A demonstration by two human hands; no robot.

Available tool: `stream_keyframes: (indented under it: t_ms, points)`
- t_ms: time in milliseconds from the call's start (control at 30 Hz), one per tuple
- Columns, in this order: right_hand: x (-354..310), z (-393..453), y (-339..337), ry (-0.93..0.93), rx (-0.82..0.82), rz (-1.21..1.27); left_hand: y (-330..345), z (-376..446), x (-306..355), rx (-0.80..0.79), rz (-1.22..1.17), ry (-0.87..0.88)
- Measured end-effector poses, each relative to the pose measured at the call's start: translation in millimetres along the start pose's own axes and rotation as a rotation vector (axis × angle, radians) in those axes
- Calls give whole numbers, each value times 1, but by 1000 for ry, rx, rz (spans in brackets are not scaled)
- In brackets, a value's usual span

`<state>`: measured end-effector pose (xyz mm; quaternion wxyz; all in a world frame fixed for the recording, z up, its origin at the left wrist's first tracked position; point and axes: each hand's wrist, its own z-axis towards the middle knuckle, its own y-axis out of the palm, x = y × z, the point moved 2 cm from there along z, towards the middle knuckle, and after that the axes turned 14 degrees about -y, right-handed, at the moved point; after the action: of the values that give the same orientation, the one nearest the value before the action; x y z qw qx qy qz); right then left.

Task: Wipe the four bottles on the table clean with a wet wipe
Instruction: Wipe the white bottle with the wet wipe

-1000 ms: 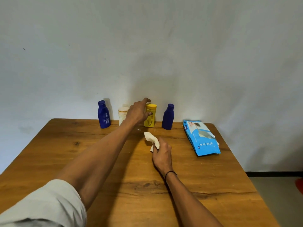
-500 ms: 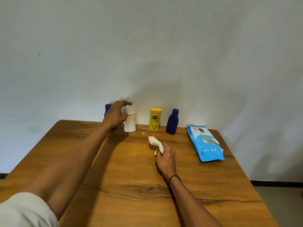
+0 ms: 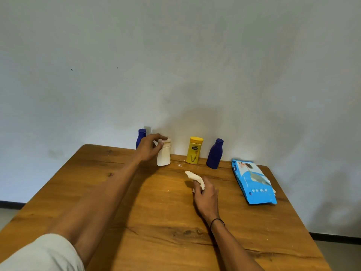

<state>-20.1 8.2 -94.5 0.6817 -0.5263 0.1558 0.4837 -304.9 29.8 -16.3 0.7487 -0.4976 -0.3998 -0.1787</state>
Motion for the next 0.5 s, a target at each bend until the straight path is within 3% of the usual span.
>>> stream_keyframes:
  t_ms: [233,367,500]
  points:
    - [3,-3,0,66,32,26,-11,-37,-4,10,-443,-238]
    - [-2,-4,-3,48,31,54,-18,-82,0,-1,-573,-311]
    - [-16,-23,-2,160,92,265,-21,-132,-2,-42,-792,-431]
